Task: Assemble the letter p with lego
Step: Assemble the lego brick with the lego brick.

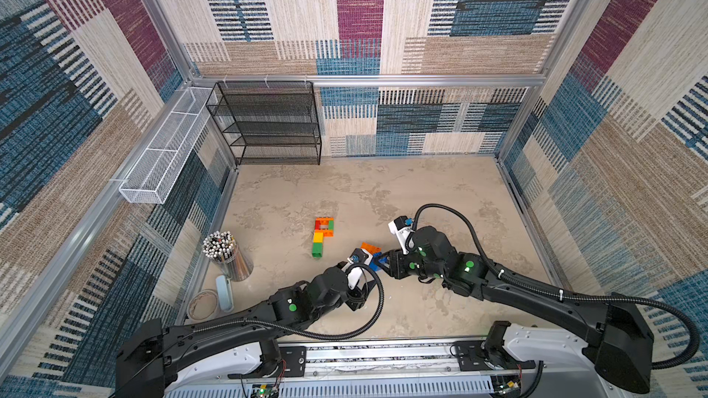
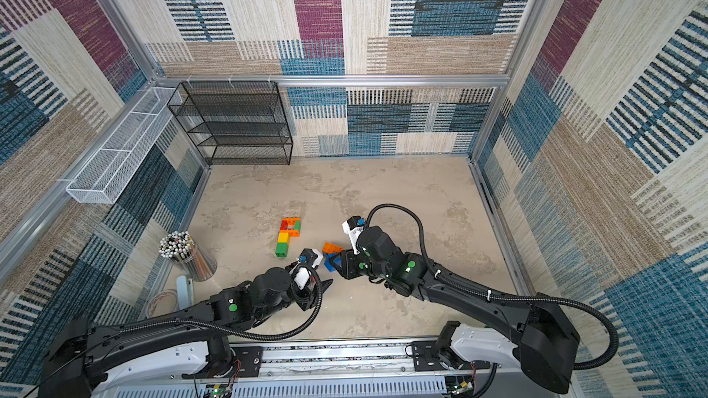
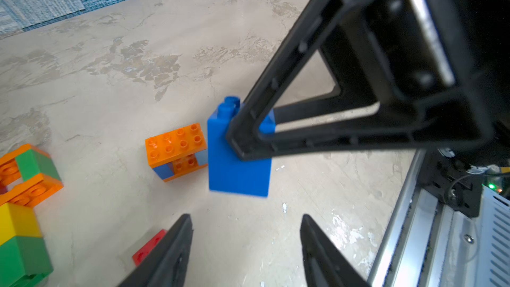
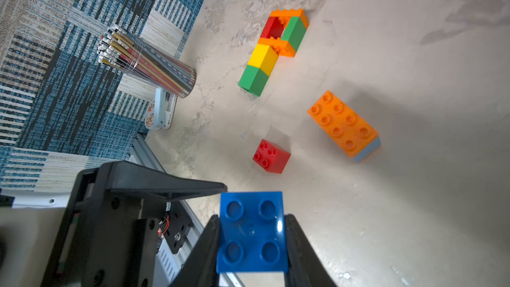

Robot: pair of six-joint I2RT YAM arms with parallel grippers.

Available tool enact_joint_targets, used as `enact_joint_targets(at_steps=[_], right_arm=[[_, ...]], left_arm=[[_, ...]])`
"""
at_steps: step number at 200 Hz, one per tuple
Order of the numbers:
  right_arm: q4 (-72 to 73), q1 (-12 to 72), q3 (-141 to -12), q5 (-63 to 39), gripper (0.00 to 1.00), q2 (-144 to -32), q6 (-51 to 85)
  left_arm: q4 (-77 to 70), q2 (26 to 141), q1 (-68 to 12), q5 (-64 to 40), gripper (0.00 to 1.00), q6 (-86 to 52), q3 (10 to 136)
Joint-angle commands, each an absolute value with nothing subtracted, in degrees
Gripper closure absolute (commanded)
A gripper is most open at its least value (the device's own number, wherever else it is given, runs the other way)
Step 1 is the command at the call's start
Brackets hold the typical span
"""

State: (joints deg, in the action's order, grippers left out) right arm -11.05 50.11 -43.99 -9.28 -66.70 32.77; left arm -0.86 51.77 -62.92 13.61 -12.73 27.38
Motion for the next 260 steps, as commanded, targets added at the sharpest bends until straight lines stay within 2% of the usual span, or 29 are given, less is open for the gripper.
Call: enact_joint_targets(at_steps=[1, 22, 36, 38, 41, 45, 63, 94, 136, 160, 260], right_arm=[[-10.6, 48.8, -46.3, -7.1, 0.84, -68.5, 19.3], [-8.6, 48.7, -48.8, -8.7, 0.86, -71.8, 7.0], [-6.3, 48.8, -49.4, -11.7, 0.87, -73.7, 0.1], [-5.9, 48.8, -49.5, -12.1, 0.87, -74.0, -0.6], [-5.5, 48.8, -49.5, -12.6, 0.87, -74.4, -1.5], [-5.0, 48.7, -49.8, -13.3, 0.87, -75.0, -2.7], [-2.0, 49.2, -49.1, -18.1, 0.88, -76.8, -7.5], [-0.8, 51.5, -48.9, -19.3, 0.91, -80.6, -15.7], [1.9, 52.7, -49.8, -21.9, 0.92, -85.8, -19.2], [3.0, 52.8, -50.4, -23.6, 0.92, -88.7, -20.7], [1.1, 52.2, -55.4, -26.3, 0.92, -97.5, -25.9]], left_arm=[[4.6, 46.6, -61.4, 15.9, 0.31, -16.4, 27.0], [12.3, 40.3, -56.6, 19.1, 0.27, -21.8, 28.4], [19.1, 38.6, -50.1, 16.6, 0.25, -25.9, 30.7], [19.8, 38.5, -48.9, 15.7, 0.23, -26.4, 31.0], [20.6, 38.4, -47.2, 14.7, 0.14, -26.9, 31.4], [22.1, 38.1, -45.4, 13.6, 0.11, -27.8, 31.9], [26.9, 37.9, -39.5, 11.4, 0.1, -30.2, 33.8], [32.2, 38.7, -32.5, 10.0, 0.09, -33.9, 35.0], [31.3, 38.1, -24.2, 5.0, 0.03, -36.6, 31.3], [30.7, 37.7, -21.9, 2.2, 0.01, -36.1, 30.0], [30.1, 34.8, -21.5, 1.7, 0.0, -35.9, 27.2]])
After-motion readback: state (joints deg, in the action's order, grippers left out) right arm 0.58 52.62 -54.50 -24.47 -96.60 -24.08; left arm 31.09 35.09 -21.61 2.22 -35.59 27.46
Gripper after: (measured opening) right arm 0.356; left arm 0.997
